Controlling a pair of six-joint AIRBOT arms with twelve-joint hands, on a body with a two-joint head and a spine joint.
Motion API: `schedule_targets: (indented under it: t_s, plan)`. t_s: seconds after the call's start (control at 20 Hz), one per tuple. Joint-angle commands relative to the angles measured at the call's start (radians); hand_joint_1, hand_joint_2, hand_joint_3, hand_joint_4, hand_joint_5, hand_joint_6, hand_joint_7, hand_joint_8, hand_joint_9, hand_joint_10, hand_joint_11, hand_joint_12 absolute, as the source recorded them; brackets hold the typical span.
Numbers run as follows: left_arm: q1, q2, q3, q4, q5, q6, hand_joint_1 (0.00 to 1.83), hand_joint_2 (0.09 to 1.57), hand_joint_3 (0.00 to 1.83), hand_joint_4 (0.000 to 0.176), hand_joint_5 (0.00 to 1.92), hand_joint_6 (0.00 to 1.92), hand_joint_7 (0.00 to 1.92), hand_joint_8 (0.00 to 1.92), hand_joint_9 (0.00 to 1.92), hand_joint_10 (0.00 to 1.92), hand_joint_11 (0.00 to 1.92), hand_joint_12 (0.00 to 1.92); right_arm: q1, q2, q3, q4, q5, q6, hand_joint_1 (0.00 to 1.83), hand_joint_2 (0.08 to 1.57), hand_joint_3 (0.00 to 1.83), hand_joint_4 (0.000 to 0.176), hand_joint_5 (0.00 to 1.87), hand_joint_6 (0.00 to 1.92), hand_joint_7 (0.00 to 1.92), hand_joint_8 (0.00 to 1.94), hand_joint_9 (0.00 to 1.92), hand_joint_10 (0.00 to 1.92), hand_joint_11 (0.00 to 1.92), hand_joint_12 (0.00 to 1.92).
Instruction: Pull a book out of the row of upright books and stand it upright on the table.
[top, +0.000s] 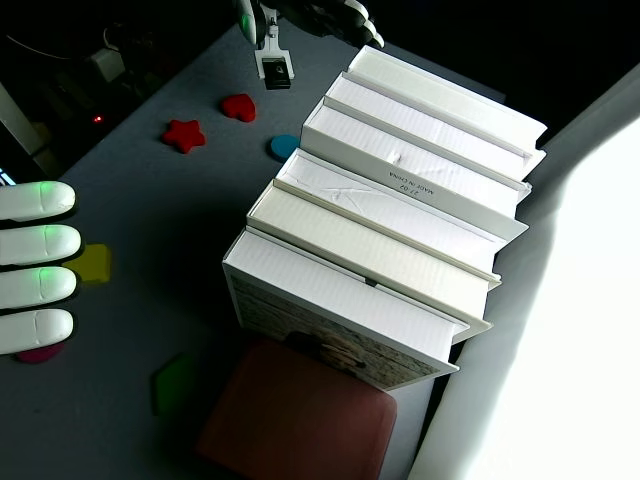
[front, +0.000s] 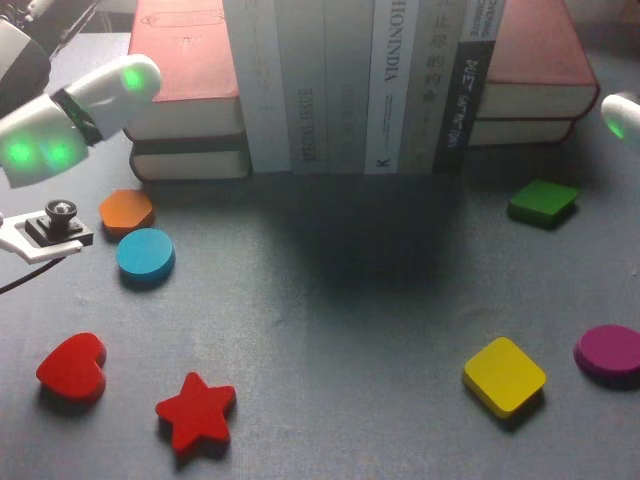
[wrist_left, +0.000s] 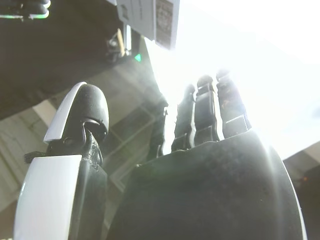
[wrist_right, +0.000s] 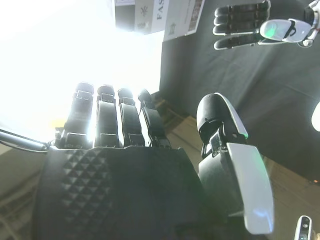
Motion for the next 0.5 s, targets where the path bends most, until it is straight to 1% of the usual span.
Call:
schedule_targets:
  t_s: [0.0,0.05,0.15,0.2,0.25,0.3,0.35,0.4,0.45]
  plan:
    - [-0.006,-0.001,0.004,-0.019,-0.109,-0.007,0.21,1.37,0.01,0.05,0.09,0.02,0.02,0.01,0.01,0.0,0.0,0.0,0.006,0.001,-0.001,0.011,0.126,0.003,0.63,1.38,0.03,0.0,0.0,0.0,0.0,0.0,0.0,0.0,0.0,0.0]
    - [-0.006,-0.001,0.004,-0.017,-0.107,-0.007,0.21,1.37,0.01,0.057,0.09,0.01,0.02,0.01,0.0,0.0,0.0,0.0,0.006,0.001,-0.001,0.009,0.126,0.003,0.62,1.39,0.02,0.0,0.0,0.0,0.0,0.0,0.0,0.0,0.0,0.0]
    - [-0.006,0.001,0.004,-0.015,-0.105,-0.007,0.21,1.36,0.0,0.078,0.1,0.02,0.02,0.0,0.0,0.0,0.0,0.0,0.006,0.001,0.0,0.007,0.126,0.003,0.61,1.39,0.01,0.0,0.0,0.0,0.0,0.0,0.0,0.0,0.0,0.0]
    - [-0.006,0.002,0.004,-0.015,-0.106,-0.007,0.23,1.36,0.0,0.071,0.12,0.02,0.03,0.0,0.0,0.0,0.0,0.0,0.011,0.002,0.002,0.003,0.121,0.003,0.62,1.39,0.01,0.0,0.0,0.0,0.0,0.0,0.0,0.0,0.0,0.0]
    - [-0.006,0.003,0.004,-0.015,-0.105,-0.007,0.23,1.36,0.0,0.084,0.13,0.02,0.03,0.0,0.0,0.0,0.0,0.0,0.021,0.003,0.005,-0.003,0.113,0.003,0.61,1.39,0.01,0.0,0.0,0.0,0.0,0.0,0.0,0.0,0.0,0.0]
    - [-0.006,0.003,0.004,-0.015,-0.105,-0.007,0.24,1.36,0.0,0.081,0.14,0.02,0.03,0.0,0.0,0.0,0.0,0.0,0.034,0.003,0.01,-0.01,0.105,0.003,0.61,1.39,0.01,0.0,0.0,0.0,0.0,0.0,0.0,0.0,0.0,0.0]
    - [-0.006,0.003,0.004,-0.015,-0.105,-0.007,0.25,1.36,0.0,0.093,0.14,0.02,0.03,0.0,0.0,0.0,0.0,0.0,0.053,0.003,0.014,-0.018,0.095,-0.001,0.64,1.39,0.0,0.0,0.0,0.0,0.0,0.0,0.0,0.0,0.0,0.0]
    - [-0.007,0.002,0.005,-0.015,-0.102,-0.007,0.25,1.35,0.0,0.097,0.14,0.01,0.03,0.0,0.0,0.0,0.0,0.0,0.074,0.003,0.019,-0.028,0.079,-0.003,0.68,1.38,0.0,0.0,0.0,0.0,0.0,0.0,0.0,0.0,0.0,0.0]
    - [-0.007,0.002,0.006,-0.015,-0.099,-0.007,0.23,1.36,0.0,0.088,0.14,0.01,0.03,0.0,0.0,0.0,0.0,0.0,0.103,0.003,0.026,-0.043,0.053,-0.006,0.7,1.38,0.0,0.0,0.0,0.0,0.0,0.0,0.0,0.0,0.0,0.0]
